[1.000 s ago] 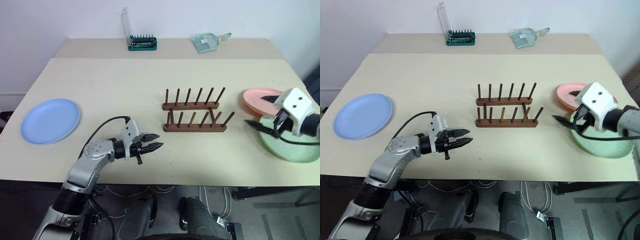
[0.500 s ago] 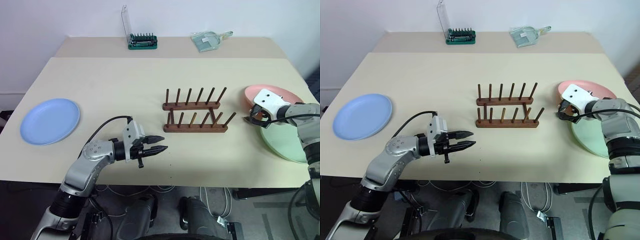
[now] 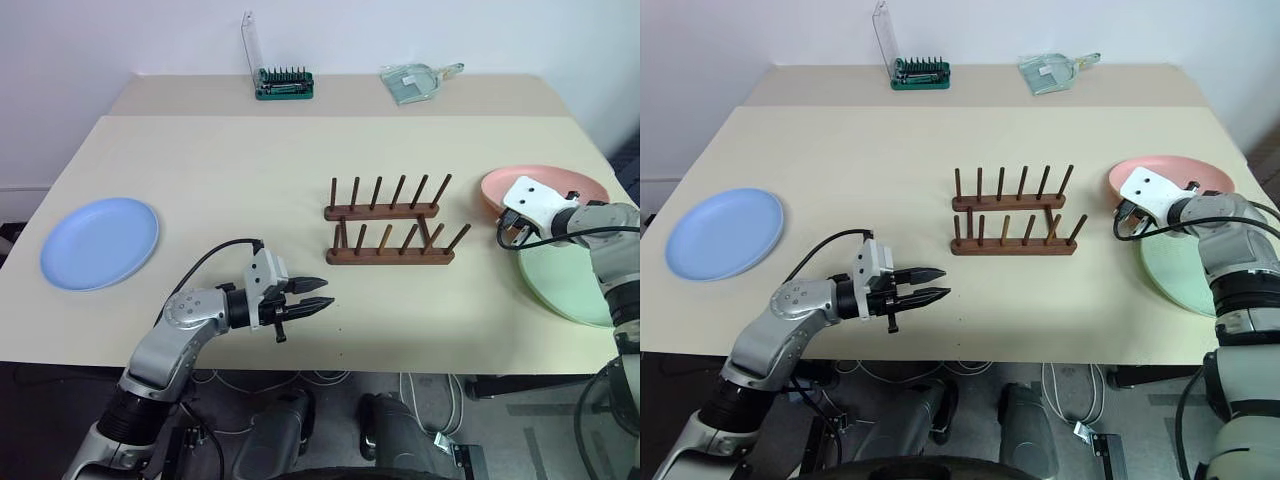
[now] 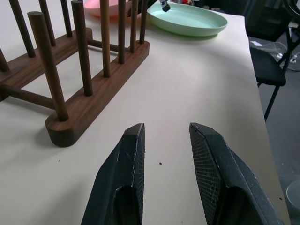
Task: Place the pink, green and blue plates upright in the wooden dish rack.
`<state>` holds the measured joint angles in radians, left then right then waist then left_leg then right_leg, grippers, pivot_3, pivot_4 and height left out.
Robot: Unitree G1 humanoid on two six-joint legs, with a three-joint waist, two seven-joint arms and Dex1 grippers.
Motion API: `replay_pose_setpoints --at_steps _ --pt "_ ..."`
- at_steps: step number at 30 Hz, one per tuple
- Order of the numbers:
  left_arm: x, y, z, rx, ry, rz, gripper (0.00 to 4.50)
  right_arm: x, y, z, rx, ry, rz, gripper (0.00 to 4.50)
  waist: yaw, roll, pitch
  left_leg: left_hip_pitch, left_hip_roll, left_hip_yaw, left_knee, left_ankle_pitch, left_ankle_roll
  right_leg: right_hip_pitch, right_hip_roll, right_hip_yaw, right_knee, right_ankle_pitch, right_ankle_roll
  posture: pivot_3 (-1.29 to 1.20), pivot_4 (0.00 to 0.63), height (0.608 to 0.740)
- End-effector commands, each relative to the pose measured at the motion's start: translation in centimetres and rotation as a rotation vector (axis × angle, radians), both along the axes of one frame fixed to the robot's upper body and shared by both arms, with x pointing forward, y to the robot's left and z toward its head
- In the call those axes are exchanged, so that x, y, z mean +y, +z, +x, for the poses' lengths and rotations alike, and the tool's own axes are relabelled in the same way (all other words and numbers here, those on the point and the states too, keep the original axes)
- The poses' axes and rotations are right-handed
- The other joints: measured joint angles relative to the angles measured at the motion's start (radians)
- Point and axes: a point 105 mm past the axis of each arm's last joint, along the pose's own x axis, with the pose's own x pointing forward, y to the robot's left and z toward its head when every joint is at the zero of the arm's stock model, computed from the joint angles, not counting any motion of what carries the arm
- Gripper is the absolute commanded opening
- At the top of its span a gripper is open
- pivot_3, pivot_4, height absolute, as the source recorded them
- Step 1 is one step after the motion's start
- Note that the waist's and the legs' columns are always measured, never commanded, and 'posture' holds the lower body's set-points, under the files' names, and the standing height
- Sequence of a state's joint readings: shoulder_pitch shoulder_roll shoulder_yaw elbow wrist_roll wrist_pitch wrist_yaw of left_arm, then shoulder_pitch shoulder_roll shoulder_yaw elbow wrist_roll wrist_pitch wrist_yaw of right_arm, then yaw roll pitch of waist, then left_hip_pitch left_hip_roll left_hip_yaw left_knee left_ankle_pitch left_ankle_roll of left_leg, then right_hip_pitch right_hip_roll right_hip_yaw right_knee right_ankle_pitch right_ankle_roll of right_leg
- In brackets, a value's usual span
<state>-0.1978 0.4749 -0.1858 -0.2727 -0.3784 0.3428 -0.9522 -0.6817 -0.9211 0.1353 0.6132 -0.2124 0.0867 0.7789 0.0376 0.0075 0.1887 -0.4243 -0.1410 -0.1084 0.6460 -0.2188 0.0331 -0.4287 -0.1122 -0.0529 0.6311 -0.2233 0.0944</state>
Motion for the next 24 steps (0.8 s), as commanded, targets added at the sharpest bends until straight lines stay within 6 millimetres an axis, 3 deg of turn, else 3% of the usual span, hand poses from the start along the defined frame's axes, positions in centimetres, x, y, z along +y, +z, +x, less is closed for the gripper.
replay_pose_setpoints --at_steps 1,3,5,7,11,16,24 --pt "-0.4 0.9 0.0 -0.044 -0.019 -0.002 1.53 0.5 5.3 0.1 -0.209 0.028 -0.017 0.03 0.000 0.001 0.000 0.000 0.000 0.000 0.000 0.000 0.000 0.000 0.000 0.000 0.000 0.000 0.000 0.00 0.150 0.740" --pt "-0.4 1.0 0.0 -0.048 -0.016 -0.001 1.53 1.3 6.8 -0.2 -0.278 0.067 -0.008 0.03 0.000 0.001 0.000 0.000 0.000 0.000 0.000 0.000 0.000 0.000 0.000 0.000 0.000 0.000 0.000 0.00 0.150 0.740" --pt "-0.2 1.2 0.2 -0.054 -0.001 0.001 1.53 3.4 10.3 -0.9 -0.407 0.148 0.153 0.03 0.000 0.001 0.000 0.000 0.000 0.000 0.000 0.000 0.000 0.000 0.000 0.000 0.000 0.000 0.000 0.00 0.150 0.740" --pt "-0.1 1.3 0.3 -0.056 0.009 0.001 1.53 4.9 12.6 -2.0 -0.483 0.219 0.266 0.03 -0.001 0.002 0.000 0.000 0.000 0.000 0.000 0.000 0.000 0.000 0.000 0.000 0.000 0.000 0.000 0.00 0.150 0.740" --pt "0.3 1.7 0.6 -0.065 0.030 -0.003 1.53 9.4 17.5 -6.4 -0.493 0.462 0.806 0.03 0.000 0.002 0.000 0.000 0.001 -0.001 0.000 0.000 0.000 0.000 0.001 0.000 0.000 0.000 0.000 0.00 0.150 0.740" --pt "0.5 2.1 0.8 -0.076 0.040 -0.014 1.53 11.7 18.3 -9.8 -0.310 0.614 1.262 0.03 0.003 0.001 0.000 0.000 0.000 -0.002 0.000 0.000 0.001 0.001 0.001 0.001 -0.001 -0.001 -0.001 0.00 0.150 0.740" --pt "0.9 2.5 0.8 -0.096 0.058 -0.046 1.53 12.0 15.9 -10.0 -0.173 0.470 1.624 0.03 0.001 0.002 0.000 0.000 0.000 -0.001 -0.001 0.000 0.001 0.000 0.000 0.001 -0.001 -0.001 -0.002 0.00 0.150 0.740"
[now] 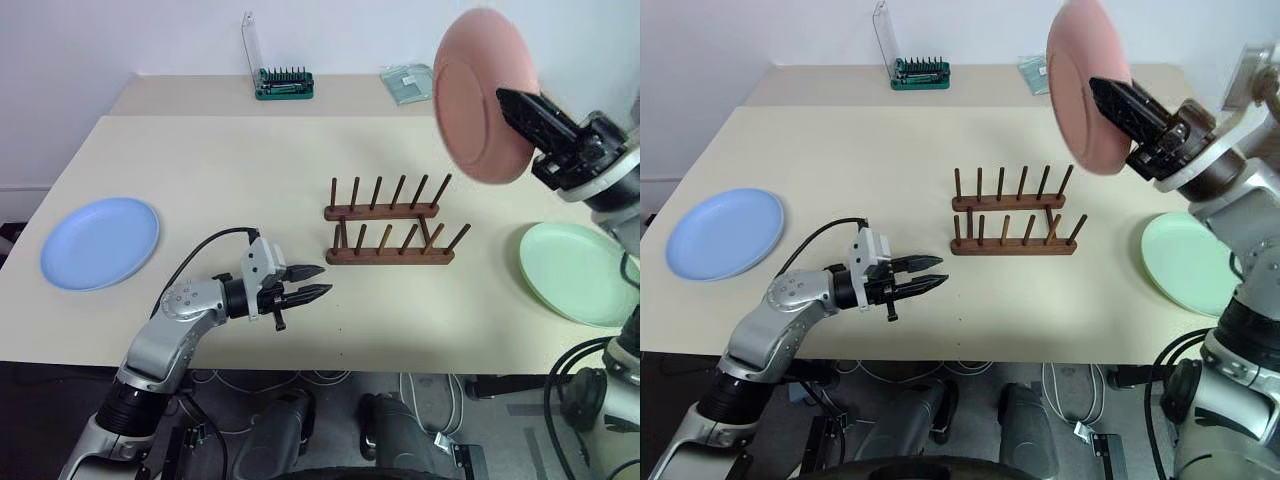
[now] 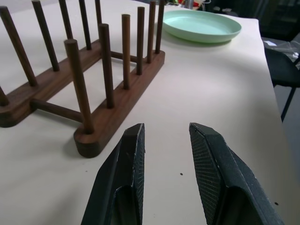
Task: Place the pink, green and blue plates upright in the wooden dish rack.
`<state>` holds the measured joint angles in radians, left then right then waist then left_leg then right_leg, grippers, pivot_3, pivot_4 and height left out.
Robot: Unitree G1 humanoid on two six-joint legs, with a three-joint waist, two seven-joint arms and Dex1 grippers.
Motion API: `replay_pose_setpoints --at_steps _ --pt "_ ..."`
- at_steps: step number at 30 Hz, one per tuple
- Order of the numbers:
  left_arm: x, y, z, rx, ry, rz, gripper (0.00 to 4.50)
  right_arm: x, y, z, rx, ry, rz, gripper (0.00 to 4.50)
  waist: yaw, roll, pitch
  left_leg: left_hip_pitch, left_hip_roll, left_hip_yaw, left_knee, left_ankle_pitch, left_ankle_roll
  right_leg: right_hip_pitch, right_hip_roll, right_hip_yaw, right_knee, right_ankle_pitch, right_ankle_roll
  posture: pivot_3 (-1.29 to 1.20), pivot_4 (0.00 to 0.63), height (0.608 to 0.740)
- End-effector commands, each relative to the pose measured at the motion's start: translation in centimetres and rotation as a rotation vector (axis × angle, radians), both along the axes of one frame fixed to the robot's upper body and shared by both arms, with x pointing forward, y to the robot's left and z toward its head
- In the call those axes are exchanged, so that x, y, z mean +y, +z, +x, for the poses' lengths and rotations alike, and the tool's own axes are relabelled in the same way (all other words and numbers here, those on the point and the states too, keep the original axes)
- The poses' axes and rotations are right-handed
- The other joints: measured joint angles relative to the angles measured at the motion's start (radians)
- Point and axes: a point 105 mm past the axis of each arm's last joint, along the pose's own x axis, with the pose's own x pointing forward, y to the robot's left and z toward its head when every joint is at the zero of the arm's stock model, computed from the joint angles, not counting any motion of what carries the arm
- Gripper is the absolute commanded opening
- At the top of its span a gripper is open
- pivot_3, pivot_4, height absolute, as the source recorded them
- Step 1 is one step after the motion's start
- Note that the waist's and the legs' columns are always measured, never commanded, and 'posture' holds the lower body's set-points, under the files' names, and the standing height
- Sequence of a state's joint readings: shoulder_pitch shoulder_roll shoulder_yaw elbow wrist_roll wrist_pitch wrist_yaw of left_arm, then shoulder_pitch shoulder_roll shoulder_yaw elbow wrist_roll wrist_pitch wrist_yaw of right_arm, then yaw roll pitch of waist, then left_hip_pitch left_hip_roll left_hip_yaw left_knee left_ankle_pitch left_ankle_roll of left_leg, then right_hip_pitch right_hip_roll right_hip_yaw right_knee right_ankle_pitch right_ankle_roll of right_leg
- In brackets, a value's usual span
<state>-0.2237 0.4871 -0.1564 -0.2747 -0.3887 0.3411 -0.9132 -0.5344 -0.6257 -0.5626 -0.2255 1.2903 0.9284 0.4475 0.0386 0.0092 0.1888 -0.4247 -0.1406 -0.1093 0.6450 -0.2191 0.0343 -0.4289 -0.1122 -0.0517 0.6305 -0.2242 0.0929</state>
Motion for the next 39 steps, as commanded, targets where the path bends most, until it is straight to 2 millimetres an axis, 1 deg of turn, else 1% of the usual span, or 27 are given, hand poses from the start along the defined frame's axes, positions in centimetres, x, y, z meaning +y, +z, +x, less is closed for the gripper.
replay_pose_setpoints --at_steps 1,6,10,17,24,28,31,32,36,37,38,39 --pt "0.2 1.4 -0.2 -0.050 0.006 -0.046 1.53 0.1 0.7 -1.3 0.000 -0.001 0.074 0.03 0.000 0.000 0.000 0.000 0.000 0.000 0.000 0.000 0.000 0.000 0.000 0.000 0.000 0.000 0.000 0.00 0.150 0.740" --pt "0.0 1.7 -0.4 -0.045 0.003 -0.058 1.53 -0.6 0.1 -1.2 0.068 -0.054 0.158 0.03 0.000 0.000 0.000 0.000 0.000 0.001 0.000 0.000 0.001 0.000 0.000 0.000 0.000 0.000 0.001 0.00 0.150 0.740" --pt "-0.2 2.1 -0.5 -0.046 0.000 -0.061 1.53 -0.8 -0.8 -1.3 0.123 -0.083 0.202 0.03 0.000 0.000 0.000 0.000 0.000 0.001 0.000 0.000 0.001 0.000 0.000 0.000 0.000 0.000 0.000 0.00 0.150 0.740" --pt "-0.5 2.5 -0.3 -0.042 -0.009 -0.059 1.53 -1.1 -1.3 -1.1 0.179 -0.128 0.287 0.03 -0.001 0.000 0.000 0.000 0.000 0.000 0.000 0.000 0.001 0.000 0.000 0.000 0.000 0.000 0.000 0.00 0.150 0.740" --pt "-0.6 2.5 -0.3 -0.037 -0.011 -0.055 1.53 -1.2 -3.0 0.0 0.276 -0.203 0.322 0.03 -0.002 0.000 0.000 0.000 0.000 0.001 0.000 0.000 0.001 0.000 0.000 0.000 -0.001 -0.001 -0.001 0.00 0.150 0.740" --pt "-0.5 2.2 -0.3 -0.036 -0.009 -0.053 1.53 -1.0 -3.5 0.5 0.303 -0.218 0.319 0.03 -0.001 0.000 0.000 0.000 0.000 0.001 0.000 0.000 0.001 0.000 0.000 0.000 -0.001 -0.001 -0.002 0.00 0.150 0.740" --pt "-0.2 1.8 -0.3 -0.032 -0.005 -0.052 1.53 -1.1 -3.6 0.9 0.313 -0.229 0.319 1.08 -0.001 0.000 0.000 0.000 0.000 0.001 0.000 0.000 0.001 0.000 0.000 0.000 -0.001 -0.001 -0.001 0.00 0.150 0.740" --pt "-0.2 1.7 -0.3 -0.031 -0.004 -0.052 1.53 -1.1 -3.6 0.9 0.314 -0.232 0.319 1.53 -0.001 0.000 0.000 0.000 0.000 0.001 0.000 0.000 0.001 0.000 0.000 0.000 -0.001 -0.001 -0.001 0.00 0.150 0.740" --pt "-0.1 1.4 -0.4 -0.028 -0.003 -0.052 1.53 -1.1 -3.2 1.0 0.296 -0.239 0.305 3.61 -0.001 0.000 0.000 0.000 0.000 0.001 0.000 0.000 0.001 0.000 0.000 0.000 -0.001 -0.001 -0.001 0.00 0.150 0.740" --pt "-0.1 1.3 -0.4 -0.027 -0.003 -0.052 1.53 -1.3 -2.9 1.0 0.274 -0.256 0.280 4.11 -0.001 0.000 0.000 0.000 0.000 0.001 0.000 0.000 0.001 0.000 0.000 0.000 -0.001 -0.001 -0.001 0.00 0.150 0.740" --pt "-0.1 1.3 -0.4 -0.026 -0.003 -0.052 1.53 -1.4 -2.7 1.0 0.259 -0.268 0.262 4.47 -0.001 0.000 0.000 0.000 0.000 0.001 0.000 0.000 0.001 0.000 0.000 0.000 -0.001 -0.001 -0.001 0.00 0.150 0.740" --pt "-0.1 1.2 -0.5 -0.026 -0.003 -0.052 1.53 -1.5 -2.5 1.0 0.249 -0.276 0.250 4.47 -0.001 0.000 0.000 0.000 0.000 0.001 0.000 0.000 0.001 0.000 0.000 0.000 -0.001 -0.001 -0.001 0.00 0.150 0.740"
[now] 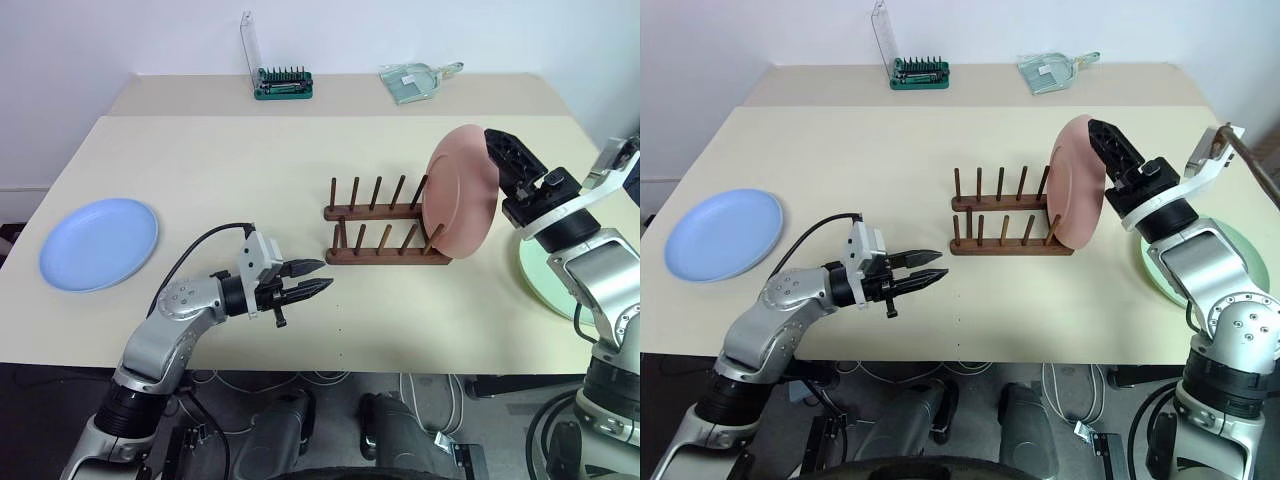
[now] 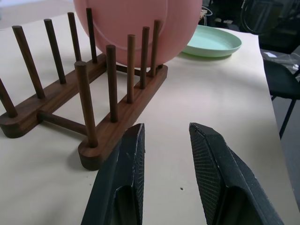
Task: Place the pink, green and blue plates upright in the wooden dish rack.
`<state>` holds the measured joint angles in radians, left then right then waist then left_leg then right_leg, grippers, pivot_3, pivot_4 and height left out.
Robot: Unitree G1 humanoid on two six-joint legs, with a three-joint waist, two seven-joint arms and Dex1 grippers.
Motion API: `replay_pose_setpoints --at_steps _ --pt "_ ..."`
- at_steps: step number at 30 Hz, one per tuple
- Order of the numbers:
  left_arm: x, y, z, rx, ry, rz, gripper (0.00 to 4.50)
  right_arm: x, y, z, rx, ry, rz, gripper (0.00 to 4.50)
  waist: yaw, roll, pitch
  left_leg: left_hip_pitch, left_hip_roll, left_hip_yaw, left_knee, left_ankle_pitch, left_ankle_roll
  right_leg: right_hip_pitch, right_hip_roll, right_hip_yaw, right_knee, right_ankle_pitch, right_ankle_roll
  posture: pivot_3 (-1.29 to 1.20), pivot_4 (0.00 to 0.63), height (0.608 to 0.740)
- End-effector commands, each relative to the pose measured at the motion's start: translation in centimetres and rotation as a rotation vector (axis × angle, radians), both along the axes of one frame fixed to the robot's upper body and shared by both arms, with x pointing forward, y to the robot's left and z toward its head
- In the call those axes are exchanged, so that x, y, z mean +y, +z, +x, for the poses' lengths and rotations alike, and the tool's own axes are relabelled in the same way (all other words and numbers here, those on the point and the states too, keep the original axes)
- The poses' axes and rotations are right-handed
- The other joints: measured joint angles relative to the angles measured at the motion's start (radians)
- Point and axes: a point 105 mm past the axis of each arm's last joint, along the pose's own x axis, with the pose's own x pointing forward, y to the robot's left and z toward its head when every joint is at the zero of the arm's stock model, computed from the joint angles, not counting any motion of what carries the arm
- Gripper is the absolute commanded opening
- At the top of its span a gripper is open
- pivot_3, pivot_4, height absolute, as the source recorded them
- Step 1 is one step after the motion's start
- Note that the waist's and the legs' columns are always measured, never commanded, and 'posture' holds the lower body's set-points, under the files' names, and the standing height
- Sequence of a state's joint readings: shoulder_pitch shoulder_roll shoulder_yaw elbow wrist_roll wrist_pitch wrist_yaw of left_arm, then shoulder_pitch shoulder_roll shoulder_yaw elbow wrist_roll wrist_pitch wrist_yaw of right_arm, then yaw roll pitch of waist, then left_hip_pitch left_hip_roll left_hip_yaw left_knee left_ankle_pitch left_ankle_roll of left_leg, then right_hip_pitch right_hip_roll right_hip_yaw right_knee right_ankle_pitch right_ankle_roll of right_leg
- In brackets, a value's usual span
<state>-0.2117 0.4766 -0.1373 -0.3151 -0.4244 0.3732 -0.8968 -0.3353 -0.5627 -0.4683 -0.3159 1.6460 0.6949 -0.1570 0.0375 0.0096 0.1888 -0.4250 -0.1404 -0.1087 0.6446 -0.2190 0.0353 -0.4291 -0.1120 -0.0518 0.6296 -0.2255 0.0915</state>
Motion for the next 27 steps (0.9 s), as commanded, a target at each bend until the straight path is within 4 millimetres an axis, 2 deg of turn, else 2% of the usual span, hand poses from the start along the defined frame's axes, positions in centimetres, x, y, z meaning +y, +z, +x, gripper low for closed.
replay_pose_setpoints --at_steps 1,3,6,7,10,13,16,17,19,22,25,27 --pt "0.0 0.4 -0.1 -0.033 -0.009 -0.010 1.53 -0.8 2.6 -0.4 -0.117 -0.056 -0.148 4.47 0.001 0.000 0.000 0.000 0.000 0.000 0.000 0.000 0.000 0.000 0.000 0.000 0.000 0.000 0.000 0.00 0.150 0.740" --pt "0.0 0.2 -0.2 -0.032 -0.013 -0.010 1.53 -2.1 4.2 -0.8 -0.188 -0.113 -0.292 4.47 0.004 0.001 0.000 0.000 0.000 0.000 0.000 0.000 0.000 0.000 0.000 0.000 0.000 0.000 0.000 0.00 0.150 0.740" --pt "-0.1 0.1 -0.2 -0.032 -0.020 -0.012 1.53 -6.1 7.1 -2.1 -0.275 -0.229 -0.459 4.47 0.005 0.001 0.000 -0.001 0.000 0.000 0.000 0.000 0.001 0.001 0.000 -0.001 -0.002 0.000 0.000 0.00 0.150 0.740" --pt "-0.1 0.1 -0.1 -0.032 -0.022 -0.012 1.53 -6.9 7.4 -2.3 -0.278 -0.245 -0.499 4.47 0.005 0.001 0.000 -0.001 0.000 0.000 0.000 -0.001 0.001 0.001 0.000 -0.001 -0.002 -0.001 0.001 0.00 0.150 0.740" --pt "-0.1 -0.1 -0.1 -0.028 -0.029 -0.011 1.53 -9.4 6.0 -3.1 -0.210 -0.274 -0.731 4.47 0.003 0.000 0.000 -0.001 0.000 0.000 0.000 -0.002 0.002 0.001 -0.001 -0.001 -0.002 -0.001 0.002 0.00 0.150 0.740" --pt "-0.3 -0.2 0.0 -0.026 -0.037 -0.009 1.53 -11.7 3.6 -3.7 -0.093 -0.269 -0.886 4.47 0.003 0.000 0.000 -0.001 0.000 0.001 0.000 -0.002 0.003 0.002 -0.001 -0.001 -0.002 -0.001 0.003 0.00 0.150 0.740" --pt "-0.5 -0.4 0.0 -0.024 -0.053 0.001 1.53 -12.9 -2.4 -4.3 0.123 -0.178 -1.191 4.47 0.003 0.002 0.000 -0.001 0.000 0.002 0.001 -0.002 0.003 0.002 -0.002 -0.001 -0.002 -0.001 0.002 0.00 0.150 0.740" --pt "-0.5 -0.4 0.0 -0.024 -0.056 0.003 1.53 -13.1 -3.6 -4.6 0.160 -0.149 -1.243 4.47 0.002 0.002 0.000 -0.001 0.000 0.002 0.001 -0.002 0.003 0.002 -0.002 -0.001 -0.002 -0.002 0.003 0.00 0.150 0.740" --pt "-0.6 -0.4 0.0 -0.024 -0.062 0.005 1.53 -12.7 -4.9 -4.9 0.190 -0.098 -1.256 4.47 -0.003 0.003 -0.001 0.000 0.000 0.002 0.002 -0.003 0.002 0.002 -0.002 -0.001 -0.002 -0.003 0.006 0.00 0.150 0.740" --pt "-0.9 -0.2 -0.1 -0.025 -0.074 0.003 1.53 -12.2 -8.3 -5.3 0.277 -0.019 -1.341 4.47 -0.002 0.005 -0.001 0.000 0.000 0.002 0.002 -0.004 0.001 0.002 -0.002 0.000 -0.001 -0.004 0.006 0.00 0.150 0.740" --pt "-1.1 -0.2 -0.3 -0.019 -0.092 0.008 1.53 -12.7 -11.4 -5.5 0.374 -0.011 -1.426 4.47 0.002 0.005 -0.001 0.000 0.000 0.002 0.002 -0.004 0.000 0.002 -0.002 0.000 -0.001 -0.004 0.006 0.00 0.150 0.740" --pt "-1.1 -0.1 -0.6 -0.017 -0.104 0.011 1.53 -12.5 -12.7 -5.6 0.405 0.003 -1.422 4.47 0.003 0.004 -0.001 0.000 0.000 0.002 0.002 -0.004 0.000 0.002 -0.002 0.000 -0.002 -0.004 0.006 0.00 0.150 0.740"
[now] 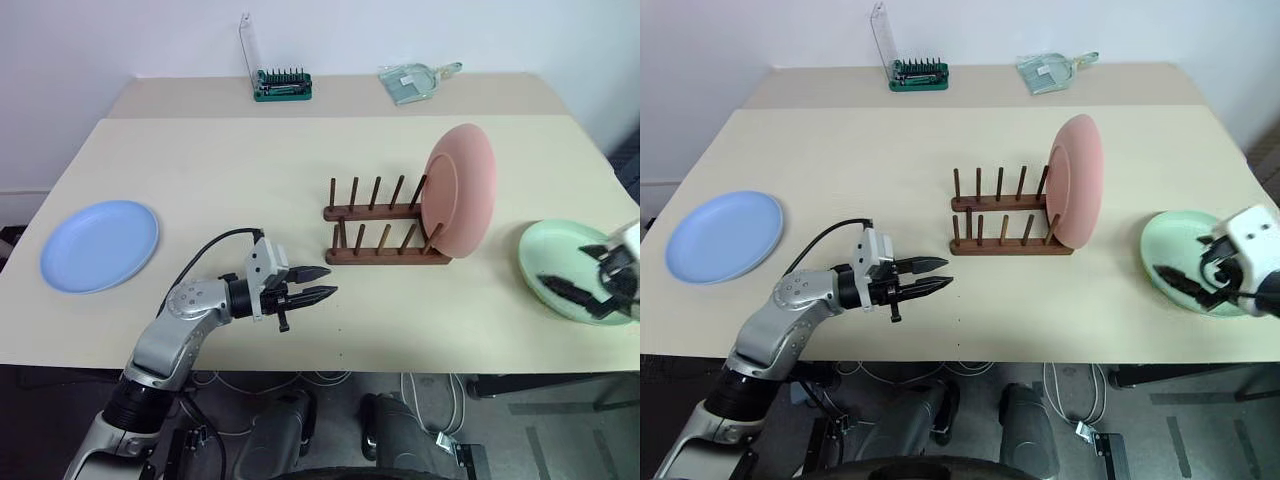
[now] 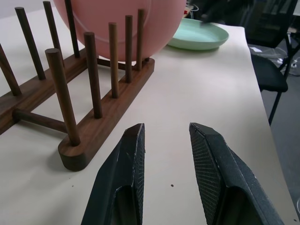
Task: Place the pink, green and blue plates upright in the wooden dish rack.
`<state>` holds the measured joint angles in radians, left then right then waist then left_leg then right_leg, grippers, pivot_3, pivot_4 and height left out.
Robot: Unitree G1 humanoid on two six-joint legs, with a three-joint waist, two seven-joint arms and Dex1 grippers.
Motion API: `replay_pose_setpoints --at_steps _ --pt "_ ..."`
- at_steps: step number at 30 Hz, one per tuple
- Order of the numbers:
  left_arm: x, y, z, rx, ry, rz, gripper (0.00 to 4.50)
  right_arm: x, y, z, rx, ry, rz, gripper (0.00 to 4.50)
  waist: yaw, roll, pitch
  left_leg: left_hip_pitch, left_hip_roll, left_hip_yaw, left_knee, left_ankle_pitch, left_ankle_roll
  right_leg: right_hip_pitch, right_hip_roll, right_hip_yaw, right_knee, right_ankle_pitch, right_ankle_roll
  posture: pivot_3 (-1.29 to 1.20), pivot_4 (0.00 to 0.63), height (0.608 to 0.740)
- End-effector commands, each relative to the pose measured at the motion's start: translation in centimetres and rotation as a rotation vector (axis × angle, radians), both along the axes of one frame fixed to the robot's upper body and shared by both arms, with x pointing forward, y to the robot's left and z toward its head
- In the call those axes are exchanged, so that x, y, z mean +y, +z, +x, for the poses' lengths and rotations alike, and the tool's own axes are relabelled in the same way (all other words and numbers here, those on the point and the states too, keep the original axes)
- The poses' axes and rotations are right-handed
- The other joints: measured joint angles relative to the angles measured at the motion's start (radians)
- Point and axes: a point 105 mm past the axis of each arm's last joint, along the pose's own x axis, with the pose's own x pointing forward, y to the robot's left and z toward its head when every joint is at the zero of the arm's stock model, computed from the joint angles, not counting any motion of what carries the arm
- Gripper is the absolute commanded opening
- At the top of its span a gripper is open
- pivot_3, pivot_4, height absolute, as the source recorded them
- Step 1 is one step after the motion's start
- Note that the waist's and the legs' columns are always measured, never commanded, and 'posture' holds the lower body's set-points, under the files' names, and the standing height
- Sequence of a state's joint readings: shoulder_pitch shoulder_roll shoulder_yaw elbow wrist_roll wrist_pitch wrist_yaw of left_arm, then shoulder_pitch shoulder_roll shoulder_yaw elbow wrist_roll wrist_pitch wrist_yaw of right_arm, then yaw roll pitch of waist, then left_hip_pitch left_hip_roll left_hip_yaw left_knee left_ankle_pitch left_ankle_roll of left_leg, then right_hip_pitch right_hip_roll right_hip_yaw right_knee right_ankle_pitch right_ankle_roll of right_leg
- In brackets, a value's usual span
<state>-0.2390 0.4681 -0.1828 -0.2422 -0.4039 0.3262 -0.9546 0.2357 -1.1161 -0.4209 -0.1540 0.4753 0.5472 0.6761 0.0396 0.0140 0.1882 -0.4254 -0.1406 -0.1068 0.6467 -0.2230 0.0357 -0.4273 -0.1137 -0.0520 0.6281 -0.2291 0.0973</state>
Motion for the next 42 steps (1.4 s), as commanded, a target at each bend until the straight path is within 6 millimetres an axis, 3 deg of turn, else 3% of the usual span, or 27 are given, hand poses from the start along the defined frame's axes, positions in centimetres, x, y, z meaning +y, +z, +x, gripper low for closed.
replay_pose_setpoints --at_steps 1,3,6,13,16,19,22,24,27,30,33,36,38,42 --pt "-0.4 0.9 -0.7 -0.029 -0.039 -0.008 1.53 0.2 -1.2 -0.1 0.016 -0.008 -0.032 4.47 0.001 0.000 0.000 0.000 0.000 0.000 0.000 0.000 0.000 0.000 0.000 0.000 0.000 0.000 0.000 0.00 0.150 0.740" --pt "-0.5 1.0 -0.8 -0.029 -0.042 -0.009 1.53 0.0 -2.0 -0.2 0.035 -0.024 -0.034 4.47 0.001 0.000 0.000 0.000 -0.001 0.000 0.000 0.000 0.000 0.000 0.000 0.000 0.000 0.002 -0.002 0.00 0.150 0.740" --pt "-0.7 1.0 -0.8 -0.026 -0.043 -0.011 1.53 -0.7 -2.5 -0.3 0.048 -0.055 -0.066 3.69 0.001 0.000 0.000 0.000 -0.001 0.000 0.000 0.000 0.001 0.000 0.000 0.000 0.000 0.003 0.000 0.00 0.150 0.740" --pt "-0.8 1.0 -0.8 -0.022 -0.050 -0.012 1.53 -1.2 -2.2 -0.1 0.021 -0.068 -0.076 0.19 0.001 -0.001 0.000 0.000 -0.001 0.000 0.000 0.000 0.000 0.000 0.000 0.000 0.000 0.000 0.002 0.00 0.150 0.740" --pt "-0.9 1.0 -0.7 -0.024 -0.052 -0.010 1.53 -1.7 -1.0 0.4 -0.046 -0.077 -0.099 0.08 0.001 -0.002 0.000 0.001 -0.001 0.000 0.001 0.000 0.000 0.001 0.000 0.000 0.000 0.001 0.003 0.00 0.150 0.740" --pt "-0.8 1.0 -0.6 -0.024 -0.053 -0.009 1.53 -2.4 3.2 2.7 -0.265 -0.110 -0.147 0.08 -0.003 -0.001 0.000 0.001 -0.001 0.000 0.001 0.000 0.000 0.001 0.000 0.000 0.001 0.001 0.003 0.00 0.150 0.740" --pt "-0.9 1.0 -0.6 -0.026 -0.057 -0.007 1.53 -3.0 10.7 5.1 -0.590 -0.197 -0.207 0.08 -0.010 0.003 0.001 0.002 -0.001 0.002 0.002 0.000 0.000 0.001 0.000 0.001 0.001 0.002 0.001 0.00 0.150 0.740" --pt "-1.0 1.0 -0.5 -0.028 -0.057 -0.007 1.53 -1.7 14.6 5.8 -0.737 -0.169 -0.148 0.08 -0.005 0.003 0.001 0.001 -0.001 0.002 0.001 0.000 0.000 0.000 0.000 0.001 0.001 0.002 0.001 0.00 0.150 0.740" --pt "-1.0 1.0 -0.4 -0.031 -0.055 -0.007 1.53 2.8 20.1 5.6 -0.930 -0.010 -0.017 0.08 -0.001 0.003 0.001 0.002 0.001 0.001 -0.001 0.002 0.001 -0.001 0.001 0.000 0.001 0.005 -0.001 0.00 0.150 0.740" --pt "-1.0 1.0 -0.4 -0.032 -0.053 -0.008 1.53 4.8 22.2 5.1 -1.003 0.064 0.038 0.08 0.003 0.002 0.001 0.001 0.001 -0.001 -0.002 0.002 0.001 -0.001 0.001 0.000 0.001 0.005 0.000 0.00 0.150 0.740" --pt "-1.1 0.9 -0.4 -0.029 -0.047 -0.012 1.53 11.2 25.5 2.3 -1.045 0.409 0.378 0.08 0.000 0.002 0.001 -0.001 -0.001 -0.001 -0.001 0.001 0.004 -0.001 0.000 0.001 -0.001 0.005 0.001 0.00 0.150 0.740" --pt "-1.1 0.9 -0.4 -0.030 -0.042 -0.017 1.53 16.7 25.9 -1.2 -0.923 0.748 0.688 0.08 -0.002 0.002 0.002 -0.001 -0.001 -0.001 -0.001 0.001 0.005 -0.002 0.000 0.001 -0.001 0.005 0.001 0.00 0.150 0.740" --pt "-1.1 1.0 -0.4 -0.030 -0.039 -0.019 1.53 18.3 25.9 -2.3 -0.846 0.837 0.838 0.08 -0.001 0.001 0.001 -0.001 -0.001 -0.001 -0.002 0.000 0.005 -0.002 0.001 0.001 -0.001 0.005 0.001 0.00 0.150 0.740" --pt "-1.1 1.0 -0.4 -0.032 -0.035 -0.021 1.53 20.0 24.5 -2.3 -0.676 0.847 1.102 0.08 0.000 -0.001 0.000 -0.001 -0.002 -0.001 0.000 0.000 0.005 0.000 0.000 0.001 -0.002 0.003 -0.002 0.00 0.150 0.740"
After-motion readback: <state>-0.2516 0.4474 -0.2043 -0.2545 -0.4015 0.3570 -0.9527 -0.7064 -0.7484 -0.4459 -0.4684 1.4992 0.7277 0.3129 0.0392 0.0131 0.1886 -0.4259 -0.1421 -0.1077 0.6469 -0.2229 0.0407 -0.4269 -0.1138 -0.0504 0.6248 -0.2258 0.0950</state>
